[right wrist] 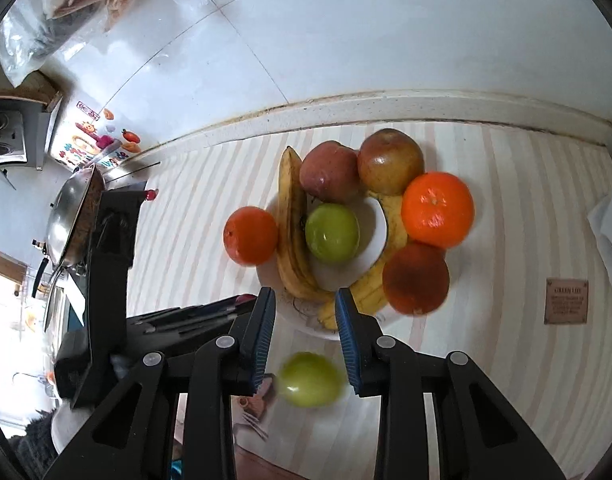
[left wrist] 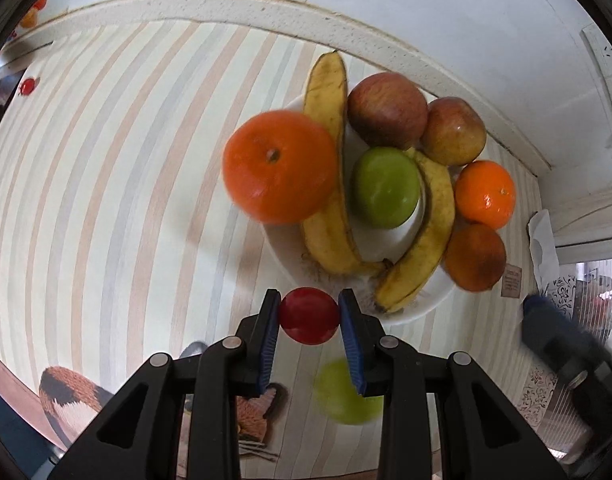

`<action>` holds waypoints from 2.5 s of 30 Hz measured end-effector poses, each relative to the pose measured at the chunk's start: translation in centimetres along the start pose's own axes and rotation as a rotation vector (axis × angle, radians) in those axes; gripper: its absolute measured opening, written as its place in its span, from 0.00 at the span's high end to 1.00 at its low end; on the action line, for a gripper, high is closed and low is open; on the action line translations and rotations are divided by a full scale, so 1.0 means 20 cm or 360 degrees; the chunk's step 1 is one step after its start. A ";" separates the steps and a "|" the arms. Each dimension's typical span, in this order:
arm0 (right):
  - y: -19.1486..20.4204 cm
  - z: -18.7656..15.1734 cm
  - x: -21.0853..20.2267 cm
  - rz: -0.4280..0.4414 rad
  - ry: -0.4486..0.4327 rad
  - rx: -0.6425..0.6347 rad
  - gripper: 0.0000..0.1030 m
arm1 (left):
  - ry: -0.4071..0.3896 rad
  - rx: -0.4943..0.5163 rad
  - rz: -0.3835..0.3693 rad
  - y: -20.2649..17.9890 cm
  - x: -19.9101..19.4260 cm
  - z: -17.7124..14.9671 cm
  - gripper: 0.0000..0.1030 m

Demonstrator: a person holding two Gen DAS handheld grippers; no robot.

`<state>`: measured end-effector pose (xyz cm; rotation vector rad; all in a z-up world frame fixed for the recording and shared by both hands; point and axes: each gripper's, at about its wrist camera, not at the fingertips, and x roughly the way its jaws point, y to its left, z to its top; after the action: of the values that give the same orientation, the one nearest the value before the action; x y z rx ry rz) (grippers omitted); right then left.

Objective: Organize fruits
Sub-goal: 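Lift the red tomato and green pear and carry them toward the plate, then set the tomato and green pear on the plate and open both tools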

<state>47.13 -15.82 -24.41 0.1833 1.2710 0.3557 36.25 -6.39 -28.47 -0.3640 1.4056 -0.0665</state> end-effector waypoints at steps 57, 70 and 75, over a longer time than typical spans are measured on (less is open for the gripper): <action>0.56 -1.01 0.63 -0.0079 0.0978 -0.0300 0.38 | 0.0124 0.0158 -0.0018 0.56 -0.13 -0.31 0.74; 0.23 -0.35 0.14 -0.0105 0.0314 0.0017 0.38 | 0.0011 0.0216 -0.0131 0.28 -0.24 -0.16 0.74; 0.10 0.10 0.04 -0.0186 0.0156 -0.0043 0.38 | -0.0058 0.0230 -0.0141 0.10 -0.18 -0.08 0.74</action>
<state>48.85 -13.53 -23.86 0.0689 1.3665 0.2841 33.77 -3.88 -25.81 -0.3061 1.3397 -0.2318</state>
